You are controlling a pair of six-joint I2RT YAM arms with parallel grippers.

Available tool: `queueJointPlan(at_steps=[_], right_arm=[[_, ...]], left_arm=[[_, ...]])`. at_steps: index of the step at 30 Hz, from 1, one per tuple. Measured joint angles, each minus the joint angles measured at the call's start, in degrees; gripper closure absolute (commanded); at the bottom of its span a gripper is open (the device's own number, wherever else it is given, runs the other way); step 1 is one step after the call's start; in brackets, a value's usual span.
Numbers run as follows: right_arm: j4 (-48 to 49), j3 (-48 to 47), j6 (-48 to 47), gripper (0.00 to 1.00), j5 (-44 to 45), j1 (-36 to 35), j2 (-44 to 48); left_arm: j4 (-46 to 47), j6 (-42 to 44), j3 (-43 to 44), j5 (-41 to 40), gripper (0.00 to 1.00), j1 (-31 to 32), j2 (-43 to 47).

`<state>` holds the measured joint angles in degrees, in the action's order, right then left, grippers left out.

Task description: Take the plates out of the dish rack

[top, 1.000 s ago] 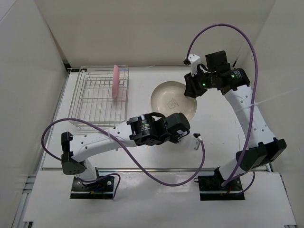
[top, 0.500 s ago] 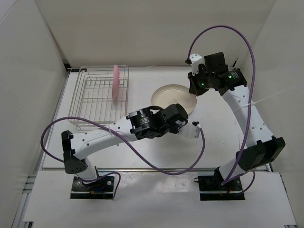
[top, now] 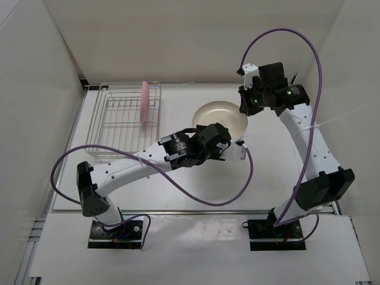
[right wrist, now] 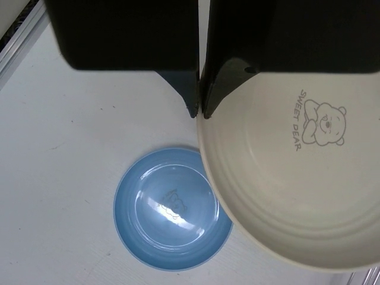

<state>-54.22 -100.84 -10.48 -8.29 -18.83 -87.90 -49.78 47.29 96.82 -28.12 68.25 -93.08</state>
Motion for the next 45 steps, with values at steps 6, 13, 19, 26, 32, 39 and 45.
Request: queueJointPlan(at_steps=[6,13,19,26,32,39,45], right_arm=[[-1.0,-2.0,0.9,1.00,-2.0,2.9,-3.3],[-2.6,-4.0,1.0,1.00,-2.3,3.6,-6.4],[2.2,-4.1,1.8,1.00,-2.4,6.1,-9.4],[11.7,-0.1,5.8,1.00,-3.8,10.6,-13.9],[18.2,0.5,9.6,1.00,-5.4,13.1,-19.0],[20.7,0.6,11.9,1.00,-5.6,13.1,-25.3],[21.9,1.0,12.9,1.00,-6.5,13.1,-26.2]], left_arm=[[-0.2,-2.1,1.4,0.1,0.31,-3.8,0.2],[-0.5,-2.6,2.3,-0.4,0.00,-8.0,2.4],[-0.7,-4.8,7.1,2.2,0.00,-20.9,8.1],[4.3,-8.5,-4.1,5.0,0.00,-48.6,28.2],[6.1,-17.3,-17.2,9.5,0.00,-52.7,37.7],[4.6,-26.6,-25.9,23.6,0.00,-65.7,29.2],[4.6,-31.0,-25.7,36.1,0.00,-74.4,24.7]])
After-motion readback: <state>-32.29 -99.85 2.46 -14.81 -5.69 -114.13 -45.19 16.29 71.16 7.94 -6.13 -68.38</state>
